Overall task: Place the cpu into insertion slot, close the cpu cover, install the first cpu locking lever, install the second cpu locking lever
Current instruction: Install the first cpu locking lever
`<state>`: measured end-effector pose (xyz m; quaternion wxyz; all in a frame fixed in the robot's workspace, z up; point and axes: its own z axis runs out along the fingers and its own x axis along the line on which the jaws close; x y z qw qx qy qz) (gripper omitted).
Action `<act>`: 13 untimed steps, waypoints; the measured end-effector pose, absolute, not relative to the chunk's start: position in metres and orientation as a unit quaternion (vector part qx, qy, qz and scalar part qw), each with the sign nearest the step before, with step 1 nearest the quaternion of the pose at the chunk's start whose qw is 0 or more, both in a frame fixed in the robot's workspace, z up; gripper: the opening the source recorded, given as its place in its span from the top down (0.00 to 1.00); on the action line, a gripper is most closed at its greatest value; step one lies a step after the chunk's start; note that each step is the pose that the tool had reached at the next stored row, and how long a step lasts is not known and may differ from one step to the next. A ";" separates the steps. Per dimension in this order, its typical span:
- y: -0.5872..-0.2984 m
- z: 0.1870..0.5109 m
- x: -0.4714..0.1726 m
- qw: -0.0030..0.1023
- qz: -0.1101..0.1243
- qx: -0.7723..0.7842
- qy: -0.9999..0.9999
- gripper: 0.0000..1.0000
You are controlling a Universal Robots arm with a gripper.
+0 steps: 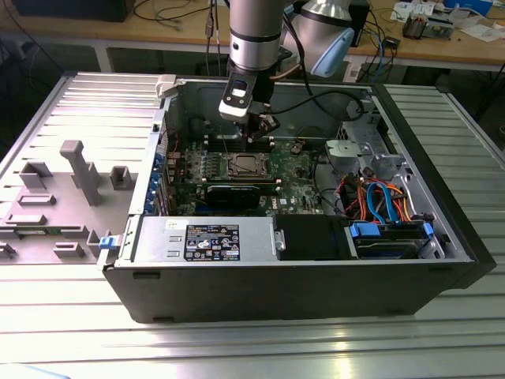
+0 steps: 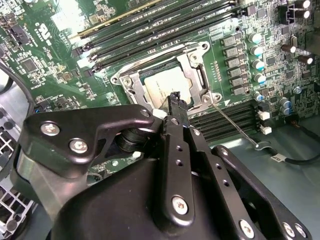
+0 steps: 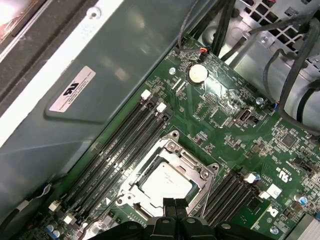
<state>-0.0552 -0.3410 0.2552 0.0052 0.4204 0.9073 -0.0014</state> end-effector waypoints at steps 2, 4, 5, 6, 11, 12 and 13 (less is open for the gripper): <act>-0.341 0.255 -0.055 0.005 -0.001 0.416 0.909 0.89; -0.341 0.255 -0.055 0.005 -0.001 0.412 0.911 0.89; -0.341 0.255 -0.055 0.005 -0.001 0.410 0.912 0.89; -0.341 0.255 -0.055 0.005 -0.001 0.408 0.913 0.89; -0.341 0.255 -0.055 0.005 -0.001 0.400 0.916 0.89; -0.341 0.255 -0.055 0.005 -0.001 0.399 0.917 0.89; -0.341 0.255 -0.055 0.005 -0.001 0.397 0.918 0.89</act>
